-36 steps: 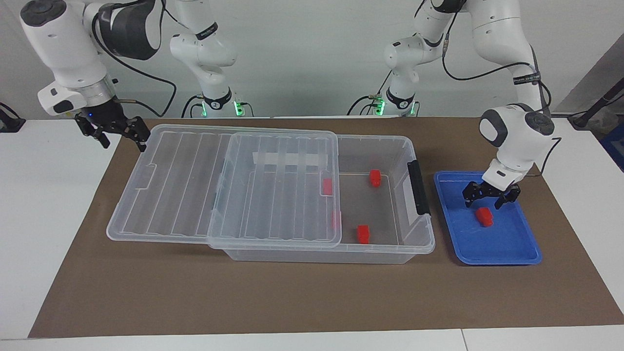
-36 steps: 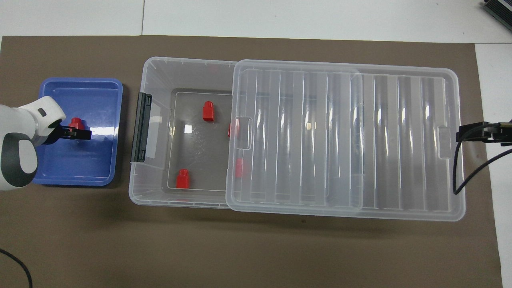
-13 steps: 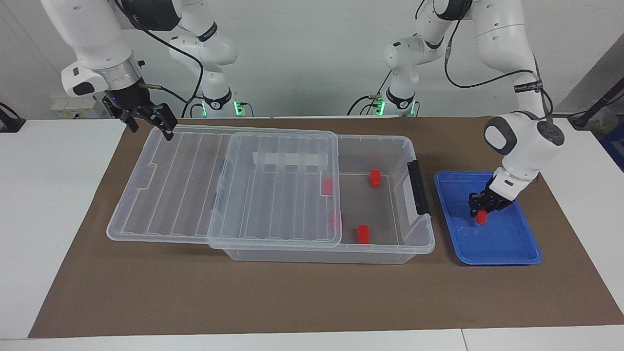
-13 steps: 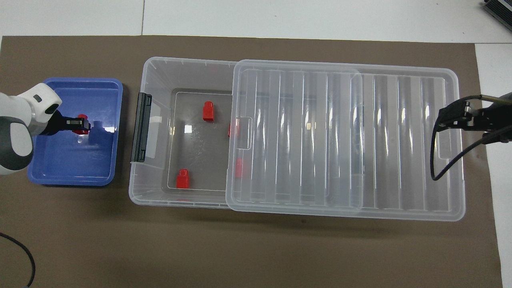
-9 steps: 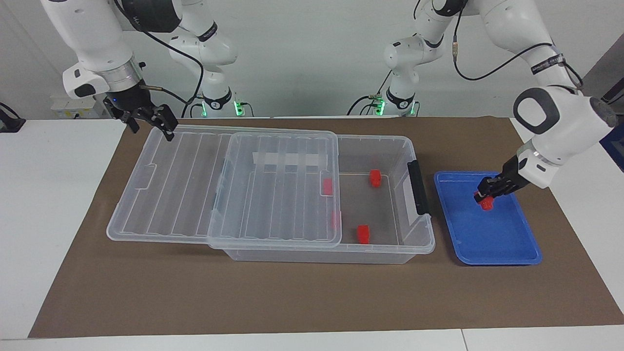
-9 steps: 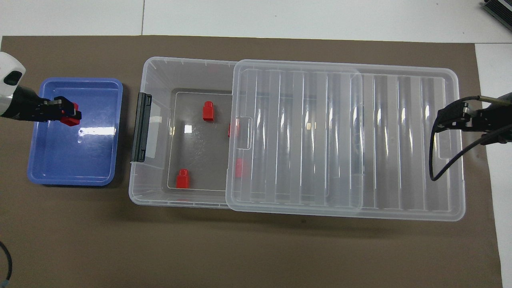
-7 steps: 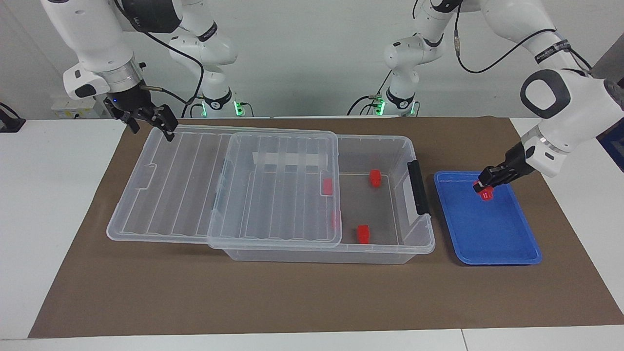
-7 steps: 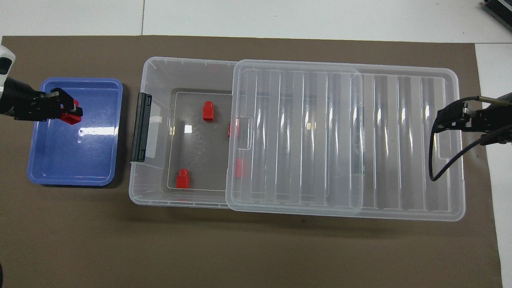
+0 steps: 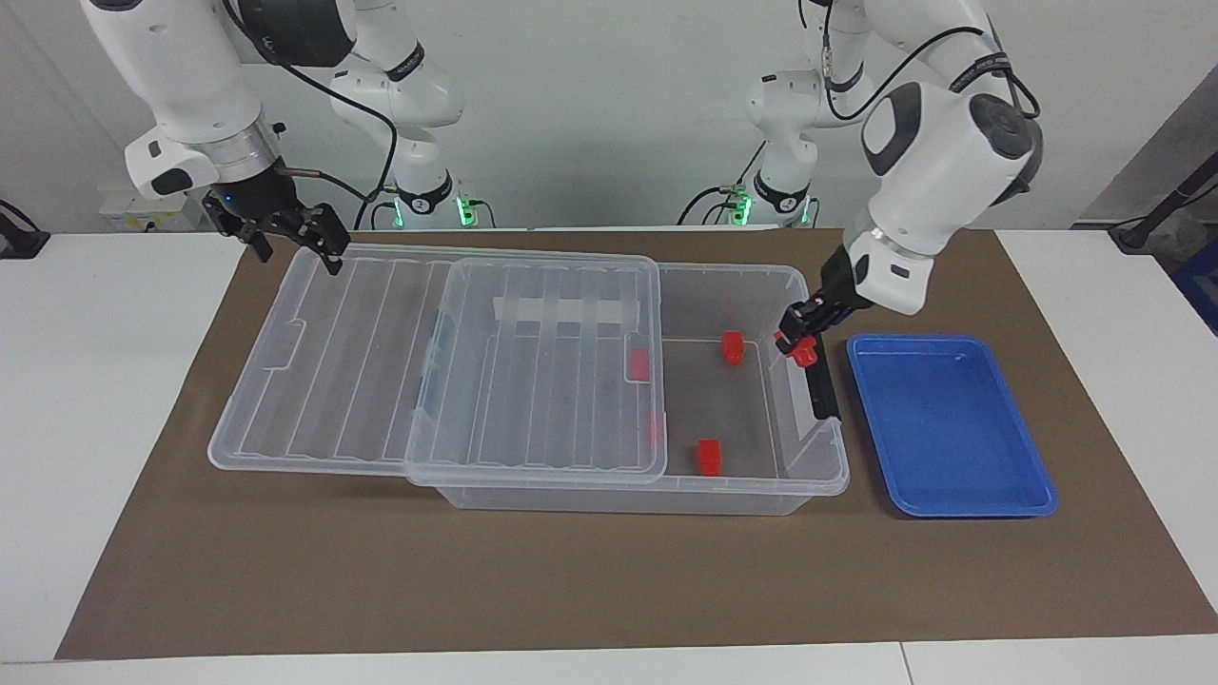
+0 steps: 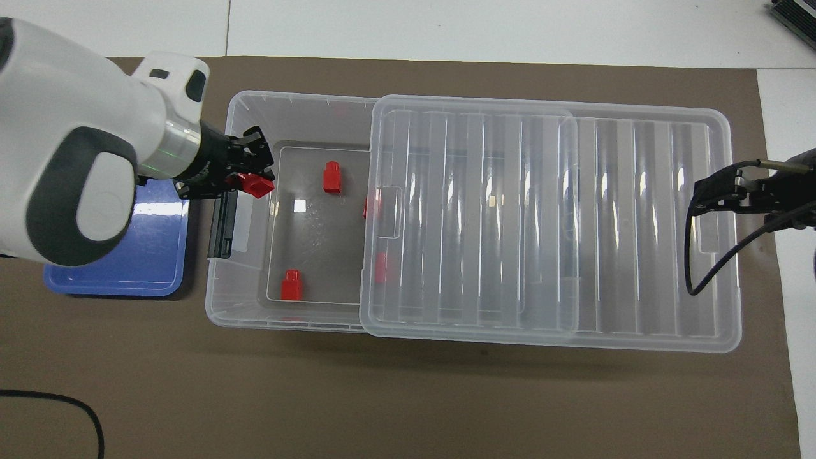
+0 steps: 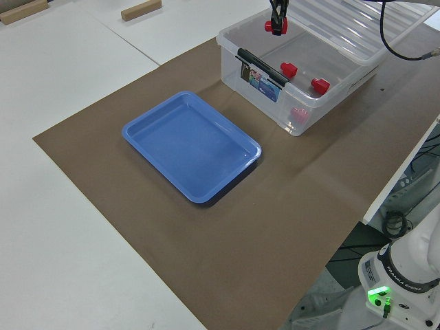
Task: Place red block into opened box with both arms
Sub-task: 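Carry the red block into the open box and release it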
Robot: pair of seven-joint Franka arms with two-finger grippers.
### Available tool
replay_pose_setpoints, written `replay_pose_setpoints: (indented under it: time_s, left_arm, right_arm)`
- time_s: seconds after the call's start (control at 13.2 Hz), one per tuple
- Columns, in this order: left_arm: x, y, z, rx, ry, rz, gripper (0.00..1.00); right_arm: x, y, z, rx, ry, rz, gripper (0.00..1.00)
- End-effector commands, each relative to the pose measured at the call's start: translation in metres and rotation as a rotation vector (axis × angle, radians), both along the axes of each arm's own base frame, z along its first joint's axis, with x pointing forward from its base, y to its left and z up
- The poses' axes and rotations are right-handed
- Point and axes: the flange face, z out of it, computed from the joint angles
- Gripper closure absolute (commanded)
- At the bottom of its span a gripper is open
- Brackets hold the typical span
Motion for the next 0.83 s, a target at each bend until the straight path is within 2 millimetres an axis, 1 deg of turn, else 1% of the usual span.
replay_pose_setpoints:
  time_s: [0.0, 0.23, 0.3, 0.38, 0.45, 0.53, 0.61, 0.68, 0.76]
  left_arm:
    - [-0.040, -0.047, -0.023, 0.160, -0.085, -0.100, 1.00]
    - [-0.055, -0.053, -0.077, 0.137, -0.147, -0.114, 1.00]
    - [-0.059, -0.050, -0.092, 0.151, -0.139, -0.130, 1.00]
    - [-0.062, -0.047, -0.103, 0.154, -0.138, -0.137, 1.00]
    - [-0.065, -0.044, -0.116, 0.165, -0.144, -0.149, 1.00]
    - [-0.066, -0.044, -0.133, 0.174, -0.152, -0.163, 1.00]
    - [-0.068, -0.046, -0.154, 0.196, -0.152, -0.191, 1.00]
    - [-0.071, -0.045, -0.170, 0.221, -0.148, -0.217, 1.00]
    - [-0.074, -0.044, -0.180, 0.230, -0.140, -0.222, 1.00]
  right_arm:
    - [-0.007, -0.003, 0.002, 0.008, 0.001, 0.022, 0.00]
    - [-0.007, -0.003, 0.001, 0.008, -0.002, 0.025, 0.00]
    - [-0.006, -0.003, 0.002, 0.008, -0.007, 0.024, 0.00]
    - [-0.006, -0.007, 0.002, 0.008, -0.010, 0.015, 0.00]
    - [-0.005, -0.017, 0.001, 0.008, -0.016, -0.004, 0.00]
    - [-0.003, -0.019, -0.002, 0.008, -0.031, -0.003, 0.00]
    - [-0.004, -0.025, -0.006, 0.006, -0.048, -0.015, 0.03]
    - [-0.006, -0.033, -0.013, 0.004, -0.070, -0.026, 0.34]
    - [-0.009, -0.036, -0.019, 0.003, -0.083, -0.014, 0.82]
